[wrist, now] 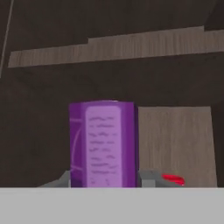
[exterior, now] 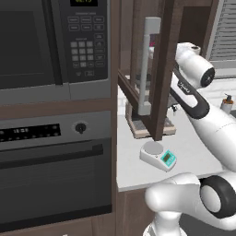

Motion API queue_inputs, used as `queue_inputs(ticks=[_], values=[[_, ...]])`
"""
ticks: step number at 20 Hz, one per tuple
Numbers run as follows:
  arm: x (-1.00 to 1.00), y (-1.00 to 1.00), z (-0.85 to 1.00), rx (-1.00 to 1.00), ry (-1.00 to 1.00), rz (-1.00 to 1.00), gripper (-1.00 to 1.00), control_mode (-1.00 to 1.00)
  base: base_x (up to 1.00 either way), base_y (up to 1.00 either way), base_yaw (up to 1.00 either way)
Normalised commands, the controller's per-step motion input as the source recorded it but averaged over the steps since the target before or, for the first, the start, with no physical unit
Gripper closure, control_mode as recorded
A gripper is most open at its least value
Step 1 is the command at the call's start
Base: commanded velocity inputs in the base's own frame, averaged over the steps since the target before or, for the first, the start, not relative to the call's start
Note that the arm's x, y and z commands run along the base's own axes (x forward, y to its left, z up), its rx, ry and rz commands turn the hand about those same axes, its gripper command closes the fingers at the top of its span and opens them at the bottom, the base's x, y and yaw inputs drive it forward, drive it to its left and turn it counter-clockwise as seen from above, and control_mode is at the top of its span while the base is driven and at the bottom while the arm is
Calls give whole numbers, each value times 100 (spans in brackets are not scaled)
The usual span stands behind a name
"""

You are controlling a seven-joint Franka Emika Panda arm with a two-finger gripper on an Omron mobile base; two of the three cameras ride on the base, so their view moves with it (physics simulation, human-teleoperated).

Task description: Pick the cereal and place it on the digital scale for weighing, and close the cabinet.

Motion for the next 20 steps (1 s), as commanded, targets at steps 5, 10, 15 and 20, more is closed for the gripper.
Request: queue_inputs(ticks=[5,10,15,20], values=[[-100,-81,0,5,0,6,100,-100,0,0,0],[-100,-72,-6,2,7,24,100,-100,0,0,0],[-95,-56,-13,0,15,44,100,-100,0,0,0],[-36,-36,-41,0,12,60,100,-100,0,0,0]])
